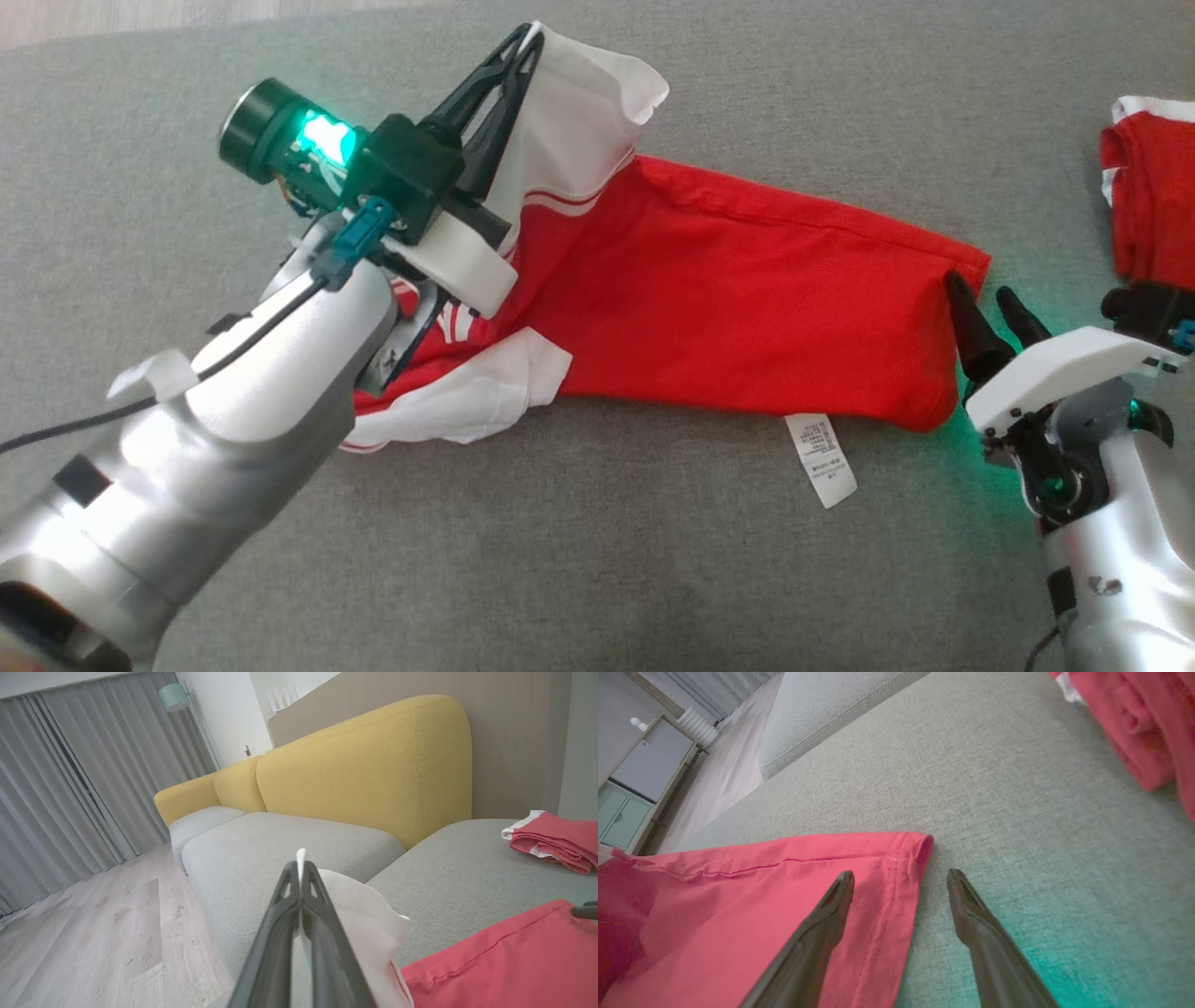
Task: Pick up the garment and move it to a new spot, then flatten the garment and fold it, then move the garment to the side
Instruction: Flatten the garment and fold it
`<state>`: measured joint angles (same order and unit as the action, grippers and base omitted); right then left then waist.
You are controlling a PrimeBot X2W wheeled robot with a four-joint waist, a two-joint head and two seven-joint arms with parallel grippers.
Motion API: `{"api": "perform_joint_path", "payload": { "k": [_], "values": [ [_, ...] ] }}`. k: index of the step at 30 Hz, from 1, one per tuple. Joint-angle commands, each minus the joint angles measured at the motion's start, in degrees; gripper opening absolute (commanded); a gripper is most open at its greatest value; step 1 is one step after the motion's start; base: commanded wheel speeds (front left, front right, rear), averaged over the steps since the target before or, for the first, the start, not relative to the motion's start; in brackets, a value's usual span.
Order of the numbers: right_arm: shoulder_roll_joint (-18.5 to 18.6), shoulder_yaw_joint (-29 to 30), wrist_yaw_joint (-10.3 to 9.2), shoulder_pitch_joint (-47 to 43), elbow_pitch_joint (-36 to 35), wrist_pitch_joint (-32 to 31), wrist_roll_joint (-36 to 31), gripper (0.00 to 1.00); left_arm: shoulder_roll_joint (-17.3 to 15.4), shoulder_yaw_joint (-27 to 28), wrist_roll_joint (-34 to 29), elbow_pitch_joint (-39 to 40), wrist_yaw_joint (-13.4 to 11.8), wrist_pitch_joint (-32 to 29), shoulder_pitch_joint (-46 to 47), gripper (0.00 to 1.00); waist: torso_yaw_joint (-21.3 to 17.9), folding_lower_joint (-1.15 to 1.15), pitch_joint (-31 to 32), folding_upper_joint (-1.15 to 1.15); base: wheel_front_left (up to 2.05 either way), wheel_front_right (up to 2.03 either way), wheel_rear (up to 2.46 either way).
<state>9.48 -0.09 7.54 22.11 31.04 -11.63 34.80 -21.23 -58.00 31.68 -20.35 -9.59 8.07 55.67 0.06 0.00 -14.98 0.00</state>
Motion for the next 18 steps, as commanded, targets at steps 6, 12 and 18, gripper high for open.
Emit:
{"api": "perform_joint_path", "payload": {
  "k": [6, 12, 18],
  "values": [
    [0.28, -0.58, -0.05, 3.91, 0.65, 1.54, 0.32, 1.0, -2.89, 1.85, -0.92, 2.63, -0.64, -0.65, 2.45, 0.0, 0.59, 0.0, -0.96, 0.0, 0.0, 0.0, 0.0],
    [0.63, -1.21, -0.05, 4.78, 2.38, 2.33, -0.03, 0.05, -3.28, 1.71, -0.92, 3.09, -1.16, -1.02, 2.46, 0.0, 0.88, 0.0, -1.27, 0.0, 0.0, 0.0, 0.0],
    [1.69, -1.06, -0.05, 4.44, 1.6, 4.51, -0.92, 0.0, -4.64, 2.16, -0.72, 2.75, -1.93, -0.14, 1.6, 0.0, 0.72, 0.0, 0.03, 0.0, 0.0, 0.0, 0.0]
  ]
}}
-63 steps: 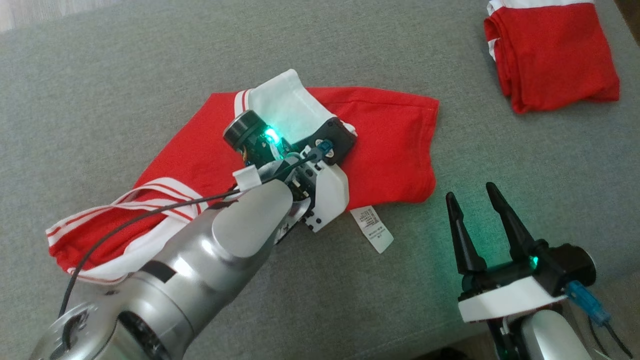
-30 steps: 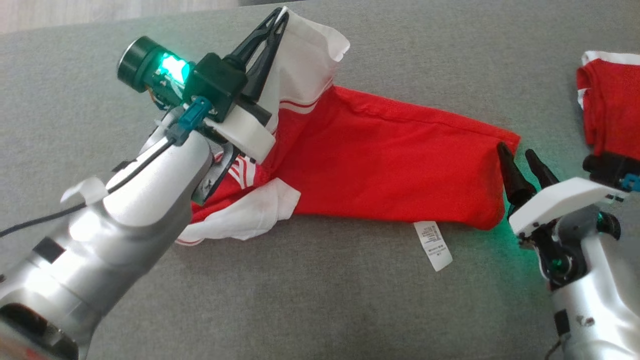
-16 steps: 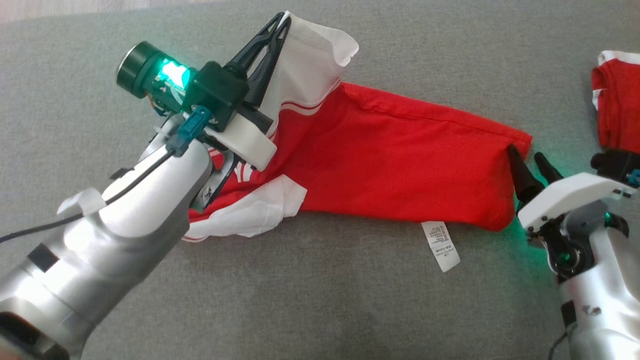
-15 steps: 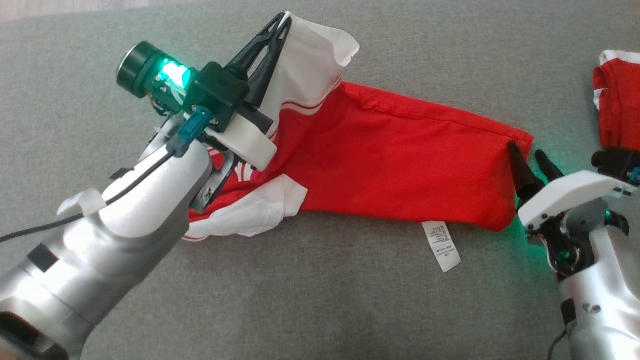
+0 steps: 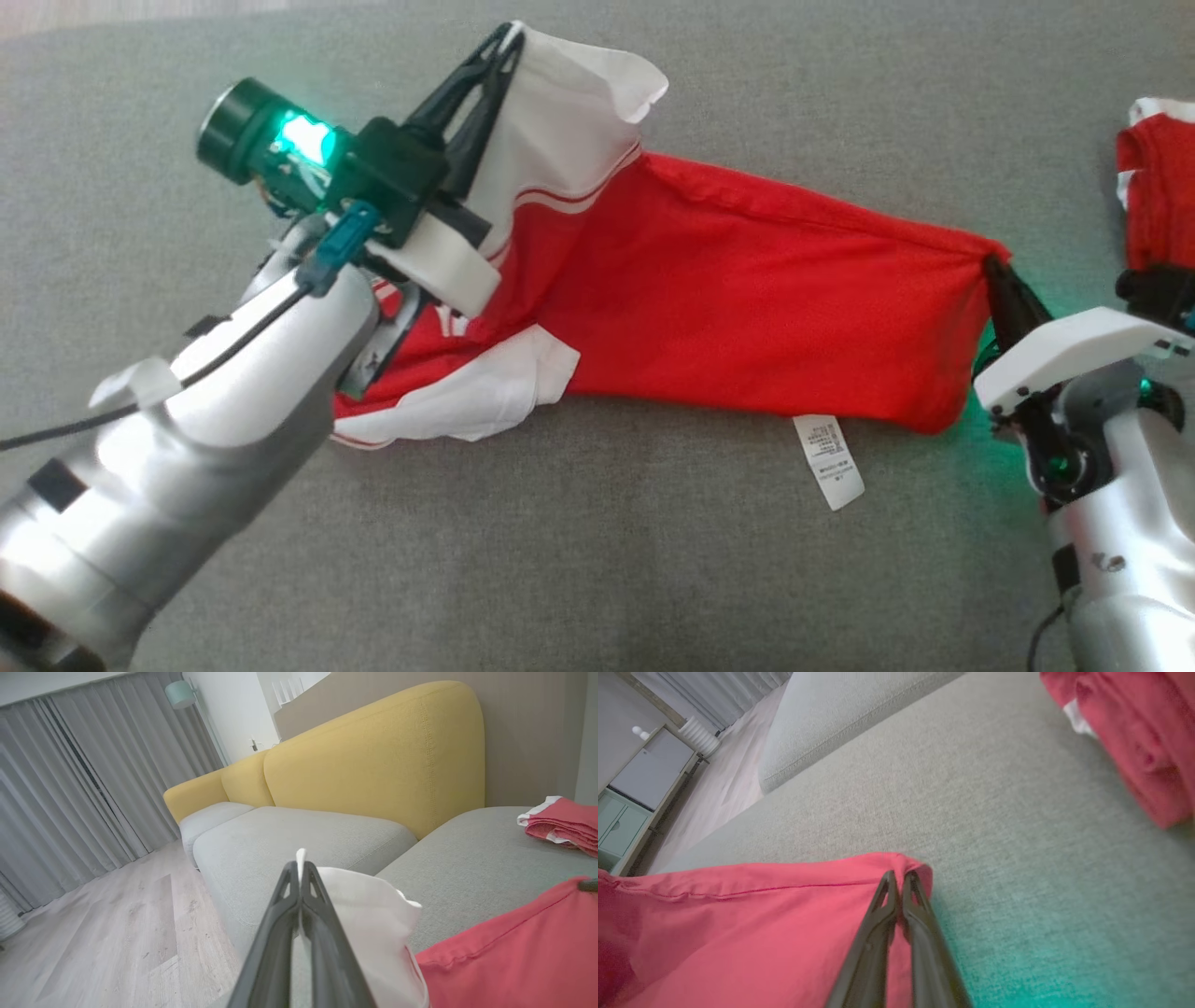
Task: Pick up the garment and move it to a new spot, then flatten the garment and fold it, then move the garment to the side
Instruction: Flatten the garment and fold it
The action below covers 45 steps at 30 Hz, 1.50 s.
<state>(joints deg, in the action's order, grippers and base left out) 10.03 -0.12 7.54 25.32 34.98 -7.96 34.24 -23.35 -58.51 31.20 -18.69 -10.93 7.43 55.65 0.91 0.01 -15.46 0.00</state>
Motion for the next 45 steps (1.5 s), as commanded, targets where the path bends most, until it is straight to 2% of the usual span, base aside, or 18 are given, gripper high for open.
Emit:
{"api": "perform_joint_path", "payload": {
  "k": [1, 6, 11, 17, 22, 27, 31, 35, 38, 41, 43, 45],
  "values": [
    [1.46, -1.07, -0.05, 1.04, -2.87, 1.11, -0.4, 0.0, -3.07, 2.84, -0.25, 1.03, -0.74, 0.89, 1.39, 0.0, -0.24, -0.01, 0.96, 0.0, 0.0, 0.0, 0.0],
    [3.38, -1.33, -0.05, 0.2, -6.15, 1.46, -0.36, 0.0, -6.87, 4.13, -0.48, 1.27, -1.21, 2.84, 0.67, 0.0, -0.83, -0.01, 3.42, 0.0, 0.0, 0.0, 0.0],
    [7.05, -0.58, -0.05, -1.43, -12.64, 0.17, 0.97, 0.0, -14.0, 6.84, -1.01, 4.32, -1.61, 5.35, -0.15, 0.0, -1.34, -0.01, 7.88, 0.0, 0.0, 0.0, 0.0],
    [10.99, 3.57, -0.05, -4.86, -23.35, -2.69, 2.17, 0.0, -22.14, 11.38, -2.09, 12.3, -3.53, 7.01, -1.15, 0.0, -1.1, -0.01, 13.68, 0.0, 0.0, 0.0, 0.0],
    [11.84, 8.79, -0.05, -6.82, -34.85, -6.66, 0.27, 0.0, -27.36, 15.0, -2.98, 18.74, -4.72, 7.29, -0.08, 0.0, -0.98, -0.01, 16.75, 0.0, 0.0, 0.0, 0.0],
    [11.09, 12.11, -0.05, -3.91, -44.26, -10.8, -1.95, 0.0, -30.42, 17.78, -2.45, 22.28, -4.93, 7.07, 2.18, 0.0, -0.99, -0.01, 17.2, 0.0, 0.0, 0.0, 0.0],
    [11.44, 11.21, -0.05, 1.41, -45.79, -13.78, -4.18, 0.0, -29.9, 17.88, -2.54, 21.99, -2.88, 6.2, 5.62, 0.0, -0.7, -0.01, 16.11, 0.0, 0.0, 0.0, 0.0],
    [12.24, 7.52, -0.05, 8.76, -41.86, -15.35, -5.54, 0.0, -27.05, 15.47, -3.36, 18.03, 2.5, 4.18, 11.04, 0.0, -0.22, -0.01, 12.73, 0.0, 0.0, 0.0, 0.0],
    [12.98, 3.61, -0.05, 15.57, -36.34, -14.84, -6.94, 0.0, -23.56, 13.52, -4.51, 12.87, 6.56, 3.42, 16.14, 0.0, 0.43, -0.01, 8.71, 0.0, 0.0, 0.0, 0.0],
    [12.64, -0.02, -0.05, 22.99, -29.19, -12.16, -8.24, 0.0, -19.69, 12.01, -6.44, 5.58, 9.6, 4.27, 21.49, 0.0, 1.0, -0.01, 4.79, 0.0, 0.0, 0.0, 0.0],
    [12.29, -2.08, -0.05, 27.9, -24.32, -10.21, -9.15, 0.0, -17.11, 11.91, -7.59, 0.26, 10.66, 5.33, 25.36, 0.0, 1.34, -0.01, 2.03, 0.0, 0.0, 0.0, 0.0],
    [11.87, -3.68, -0.05, 34.91, -17.85, -5.73, -11.09, 0.0, -13.88, 13.07, -9.76, -5.92, 9.87, 6.9, 30.89, 0.0, 1.69, -0.01, -1.57, 0.0, 0.0, 0.0, 0.0]
  ]
}}
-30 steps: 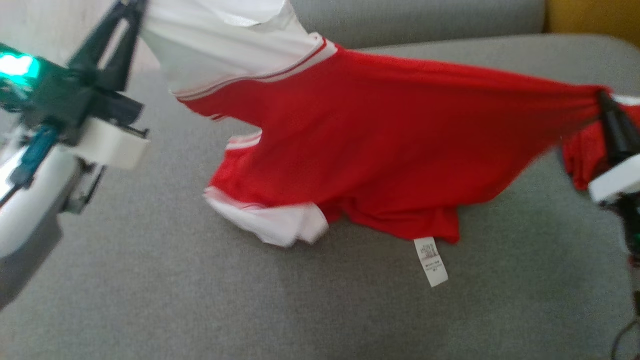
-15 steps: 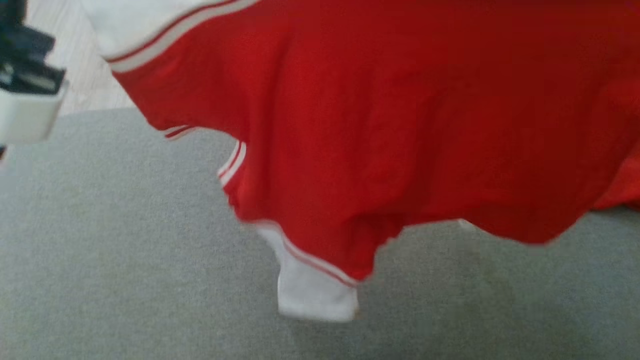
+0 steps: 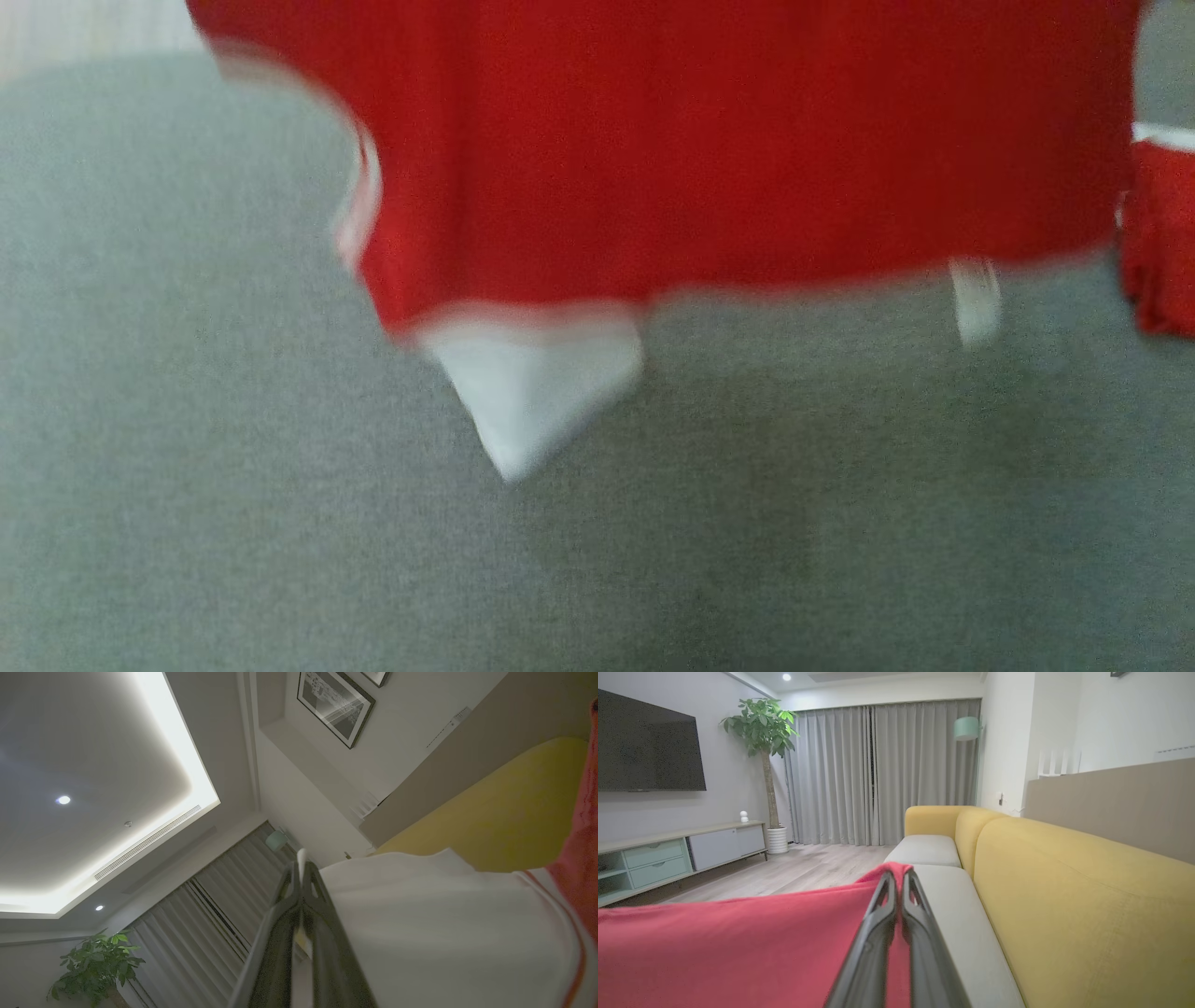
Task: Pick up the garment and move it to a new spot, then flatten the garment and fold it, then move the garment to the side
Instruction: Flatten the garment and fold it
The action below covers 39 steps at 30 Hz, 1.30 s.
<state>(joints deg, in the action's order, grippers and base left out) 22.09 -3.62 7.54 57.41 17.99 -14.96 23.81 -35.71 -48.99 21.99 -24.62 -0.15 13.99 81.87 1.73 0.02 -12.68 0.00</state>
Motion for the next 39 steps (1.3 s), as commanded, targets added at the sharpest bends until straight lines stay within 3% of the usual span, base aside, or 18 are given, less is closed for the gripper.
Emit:
{"api": "perform_joint_path", "payload": {
  "k": [1, 2, 7, 18, 27, 39],
  "values": [
    [-0.47, 0.07, -0.05, 4.93, 1.26, 3.1, -1.53, 0.0, -0.57, 3.9, -1.52, -1.34, -1.34, 0.65, 6.33, 0.0, 1.01, -0.02, -5.38, 0.0, 0.0, 0.0, 0.0],
    [-0.75, 0.04, -0.05, 8.5, 4.95, 6.8, -3.35, 0.0, 1.17, 4.88, -3.51, -2.59, -2.33, 0.92, 9.16, 0.0, 1.32, -0.02, -6.94, 0.0, 0.0, 0.0, 0.0],
    [-0.58, -0.86, -0.05, 13.34, 9.9, 13.73, -5.23, 0.0, 3.12, 8.4, -7.01, 0.97, -3.91, 0.98, 11.03, 0.0, 2.09, -0.02, -9.35, 0.0, 0.0, 0.0, 0.0],
    [2.73, -6.75, -0.05, 11.12, 18.48, 20.27, -2.81, 0.0, 3.62, 12.97, -10.49, 9.1, -1.82, 1.0, -3.29, 0.0, 4.28, -0.02, -13.87, 0.0, 0.0, 0.0, 0.0],
    [5.1, -8.05, -0.05, -6.04, 19.54, 23.94, 3.98, 0.0, 2.92, 16.77, -9.74, 16.54, -1.5, 1.0, -28.21, 0.0, 4.52, -0.02, -7.09, 0.0, 0.0, 0.0, 0.0],
    [6.0, -6.37, -0.05, -37.48, 8.73, 22.04, 11.07, 0.0, 1.04, 20.01, -8.6, 24.51, -0.5, 1.0, -62.93, 0.0, 1.86, -0.02, 5.6, 0.0, 0.0, 0.0, 0.0]
  ]
}}
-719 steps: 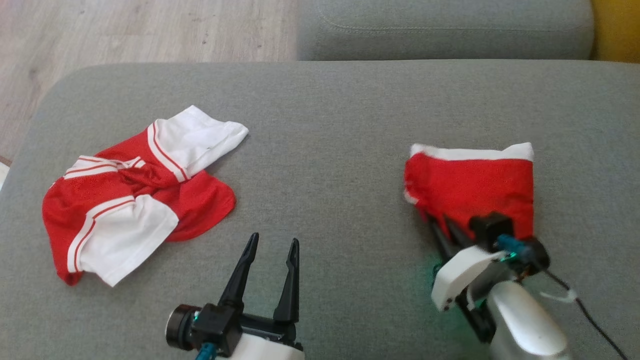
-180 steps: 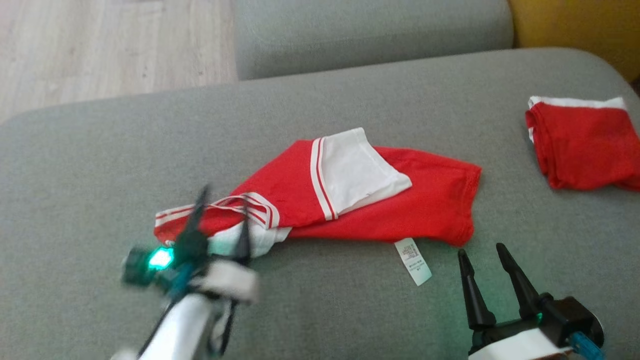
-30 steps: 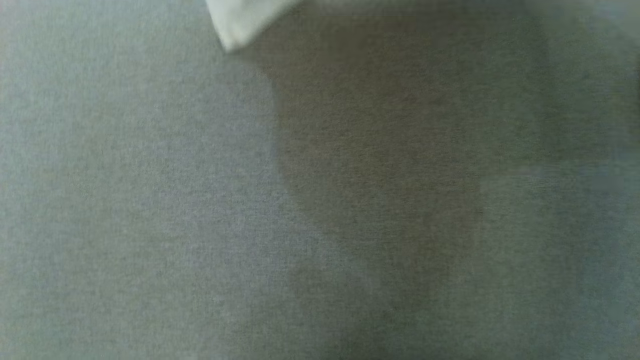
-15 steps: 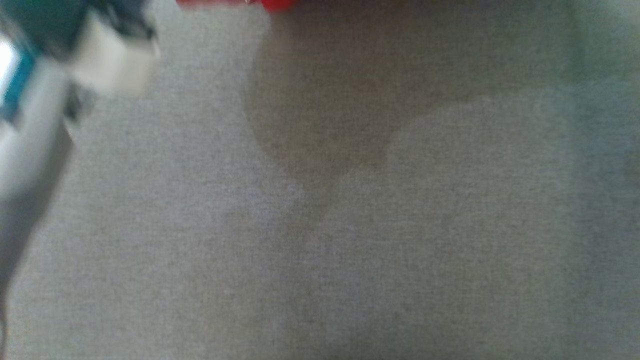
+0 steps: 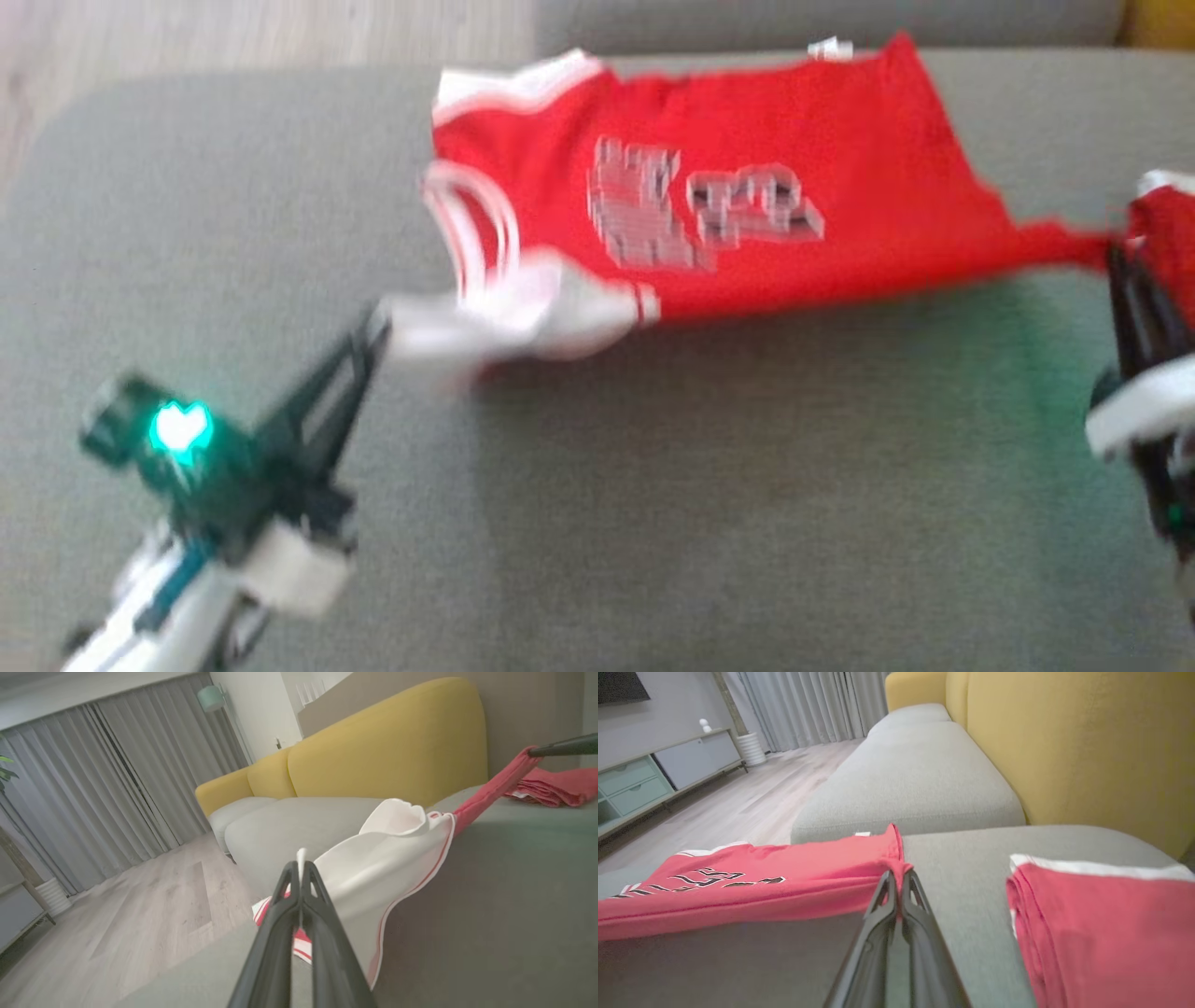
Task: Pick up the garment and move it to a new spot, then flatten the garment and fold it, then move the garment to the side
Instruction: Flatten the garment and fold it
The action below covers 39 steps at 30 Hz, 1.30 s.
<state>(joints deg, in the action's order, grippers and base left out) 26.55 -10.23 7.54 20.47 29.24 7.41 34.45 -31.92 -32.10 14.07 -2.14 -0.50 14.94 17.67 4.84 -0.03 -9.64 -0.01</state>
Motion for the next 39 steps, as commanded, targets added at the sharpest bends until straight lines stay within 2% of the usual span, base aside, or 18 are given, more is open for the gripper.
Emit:
{"api": "perform_joint_path", "payload": {
  "k": [1, 8, 15, 19, 23, 31, 39],
  "values": [
    [1.35, 0.68, -0.05, -2.62, -3.86, -0.98, 0.52, 0.0, -2.79, 2.95, -1.03, 2.38, -0.22, 0.06, -0.7, 0.0, -1.4, 0.03, 3.11, 0.01, 0.0, 0.0, 0.0],
    [-1.13, 6.22, -0.05, -17.0, -14.66, -5.81, -0.49, 0.0, -3.75, 0.23, -2.92, 3.27, 0.64, 0.06, -11.49, 0.0, -1.73, 0.03, 6.01, 0.01, 0.0, 0.0, 0.0],
    [-4.23, 12.13, -0.05, -26.54, -23.74, -9.75, -2.65, 0.0, -3.17, -0.32, -2.64, 4.57, 0.86, 0.06, -14.9, 0.0, -1.34, 0.03, 5.56, 0.01, 0.0, 0.0, 0.0],
    [-5.76, 15.04, -0.05, -27.8, -26.42, -11.18, -4.34, 0.0, -2.43, 0.13, -3.0, 4.76, 1.6, 0.06, -12.96, 0.0, -0.89, 0.03, 4.24, 0.01, 0.0, 0.0, 0.0],
    [-6.9, 16.12, -0.05, -25.86, -25.43, -11.49, -6.08, 0.0, -1.06, 0.75, -3.47, 3.33, 2.94, 0.06, -8.53, 0.0, -0.56, 0.03, 2.63, 0.01, 0.0, 0.0, 0.0],
    [-7.48, 14.07, -0.05, -17.49, -19.69, -11.51, -7.91, 0.0, 2.64, 0.27, -6.4, -3.88, 5.62, 0.06, 3.9, 0.0, -0.05, 0.03, -1.77, 0.01, 0.0, 0.0, 0.0],
    [-7.47, 12.44, -0.05, -8.12, -12.66, -11.34, -9.88, 0.0, 5.53, 0.38, -8.14, -9.87, 6.95, 0.06, 13.83, 0.0, 0.64, 0.03, -6.27, 0.01, 0.0, 0.0, 0.0]
  ]
}}
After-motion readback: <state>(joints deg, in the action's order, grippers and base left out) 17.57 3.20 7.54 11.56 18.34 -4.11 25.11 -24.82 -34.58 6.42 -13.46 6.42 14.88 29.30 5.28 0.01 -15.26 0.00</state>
